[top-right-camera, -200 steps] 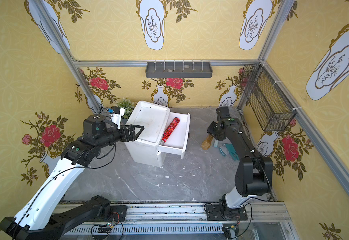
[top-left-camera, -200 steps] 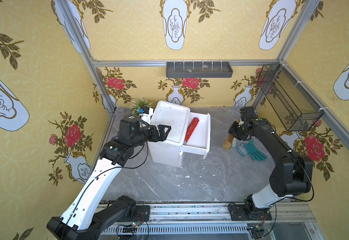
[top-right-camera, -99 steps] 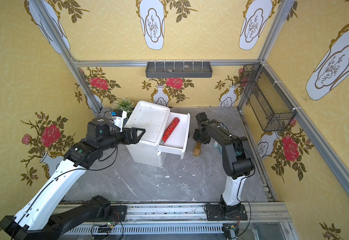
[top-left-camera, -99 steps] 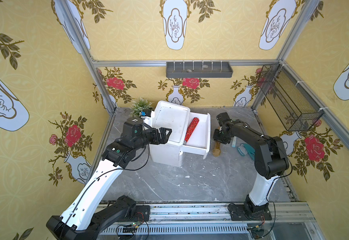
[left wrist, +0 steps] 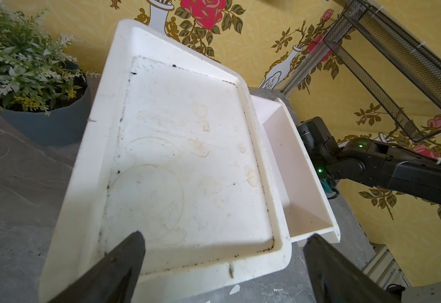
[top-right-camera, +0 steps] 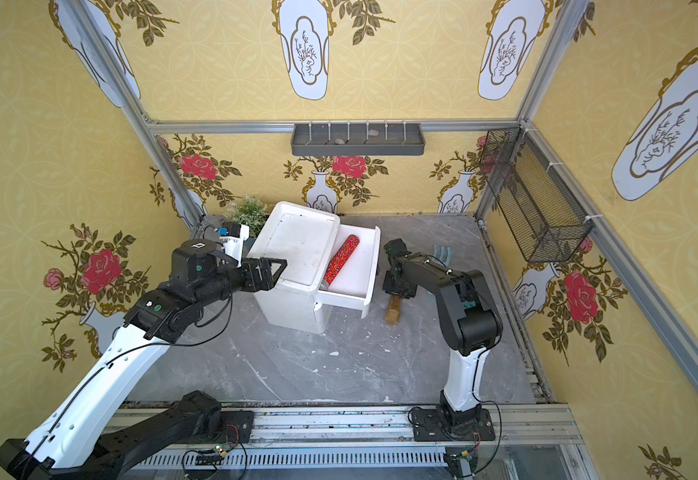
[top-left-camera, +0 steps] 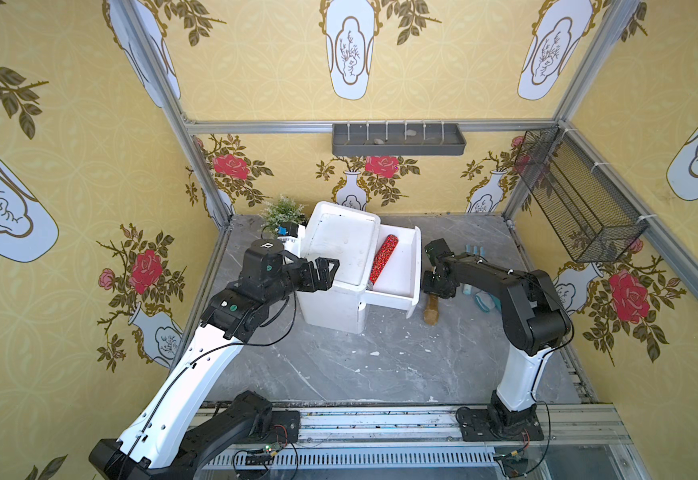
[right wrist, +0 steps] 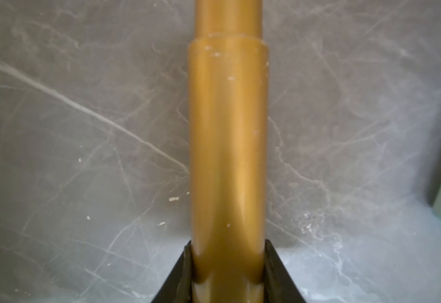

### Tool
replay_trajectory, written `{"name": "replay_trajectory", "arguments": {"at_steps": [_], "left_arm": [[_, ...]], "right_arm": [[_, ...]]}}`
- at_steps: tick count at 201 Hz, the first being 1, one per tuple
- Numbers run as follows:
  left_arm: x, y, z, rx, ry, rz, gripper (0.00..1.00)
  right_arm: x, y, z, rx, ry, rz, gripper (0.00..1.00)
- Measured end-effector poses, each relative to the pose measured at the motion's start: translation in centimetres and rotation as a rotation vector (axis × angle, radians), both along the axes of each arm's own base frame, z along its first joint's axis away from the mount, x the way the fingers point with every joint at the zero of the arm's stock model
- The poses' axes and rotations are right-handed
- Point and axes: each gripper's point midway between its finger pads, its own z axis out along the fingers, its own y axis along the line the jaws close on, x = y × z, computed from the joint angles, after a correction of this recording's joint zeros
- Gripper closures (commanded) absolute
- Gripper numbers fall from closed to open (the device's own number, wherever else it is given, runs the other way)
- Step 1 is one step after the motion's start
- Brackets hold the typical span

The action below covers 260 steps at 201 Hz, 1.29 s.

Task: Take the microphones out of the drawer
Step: Place the microphone at the center of the board.

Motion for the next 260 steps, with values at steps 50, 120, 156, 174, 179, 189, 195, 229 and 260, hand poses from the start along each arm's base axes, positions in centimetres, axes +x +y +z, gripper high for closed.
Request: {"name": "replay_trajectory", "arguments": {"at_steps": [50,120,156,174,179,189,195,229,260], "left_arm": [[-0.2,0.2,0.1,-0.001,-0.007,0.007,0.00],[-0.3,0.6,0.1,0.005,-0.012,0.022,0.00],[-0.4,0.6,-0.1,0.007,-0.008,0.021,0.00],[-0.5,0.7,-0.1,0.006,-0.010,0.022,0.00],[-0.5,0.7,-0.1,0.007,-0.010,0.023,0.00],[-0.5,0.8,-0.2,0.008,-0.010,0.025,0.00],[-0.5,0.8,-0.2,0.009,-0.009,0.025,0.00],[-0.2,1.0,-0.7,0.023,-0.003,0.041,0.00],[0.3,1.4,-0.8,0.062,-0.004,0.061,0.00]], "right_arm": [[0.0,0.0,-0.3,-0.004,-0.013,-0.004,0.56],[0.2,0.2,0.2,0.032,-0.032,-0.034,0.33],[0.5,-0.5,1.9,0.066,-0.053,-0.063,0.31],[0.8,-1.0,3.0,0.091,-0.071,-0.093,0.31],[0.9,-1.1,3.4,0.099,-0.078,-0.097,0.31],[1.0,-1.2,4.2,0.127,-0.091,-0.103,0.31],[1.1,-1.4,4.7,0.134,-0.101,-0.109,0.31],[1.4,-2.2,7.9,0.197,-0.146,-0.150,0.31],[1.8,-3.0,11.4,0.219,-0.190,-0.188,0.31]]}}
